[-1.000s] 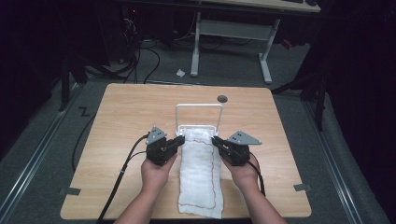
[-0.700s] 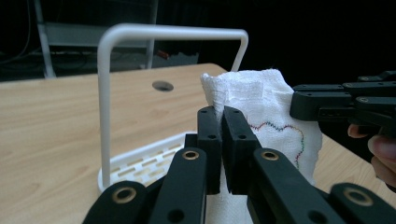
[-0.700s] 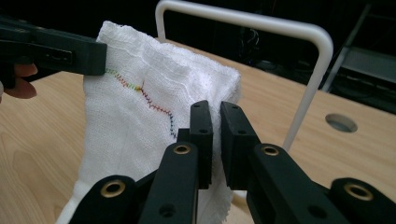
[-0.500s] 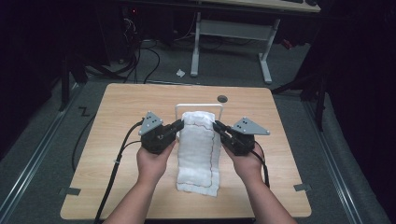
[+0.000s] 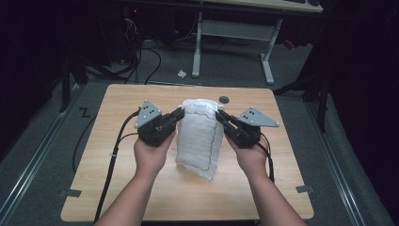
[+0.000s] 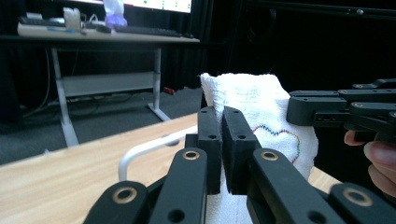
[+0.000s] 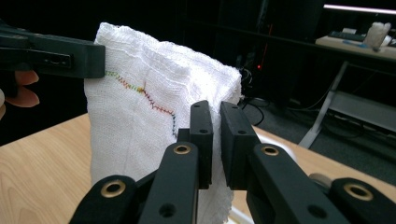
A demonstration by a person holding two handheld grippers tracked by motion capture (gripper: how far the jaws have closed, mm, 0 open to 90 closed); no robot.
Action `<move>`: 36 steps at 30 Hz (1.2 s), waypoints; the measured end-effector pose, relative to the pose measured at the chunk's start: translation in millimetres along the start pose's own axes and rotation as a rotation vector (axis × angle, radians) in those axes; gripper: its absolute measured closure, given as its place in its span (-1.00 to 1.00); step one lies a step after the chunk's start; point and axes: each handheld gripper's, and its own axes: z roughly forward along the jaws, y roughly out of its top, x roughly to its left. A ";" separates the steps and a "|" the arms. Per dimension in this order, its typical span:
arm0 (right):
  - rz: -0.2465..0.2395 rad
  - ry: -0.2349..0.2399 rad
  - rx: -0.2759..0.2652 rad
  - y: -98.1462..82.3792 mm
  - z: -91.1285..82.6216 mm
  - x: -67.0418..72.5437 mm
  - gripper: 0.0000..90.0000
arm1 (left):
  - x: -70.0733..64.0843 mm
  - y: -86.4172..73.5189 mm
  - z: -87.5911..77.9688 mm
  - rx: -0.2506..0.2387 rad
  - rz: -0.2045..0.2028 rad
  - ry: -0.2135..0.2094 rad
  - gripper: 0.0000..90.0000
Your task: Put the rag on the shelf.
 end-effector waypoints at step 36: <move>0.004 -0.052 -0.076 66.4 7.3 -30.6 0.88 | 11.4 69.9 23.8 -0.045 0.062 0.006 0.93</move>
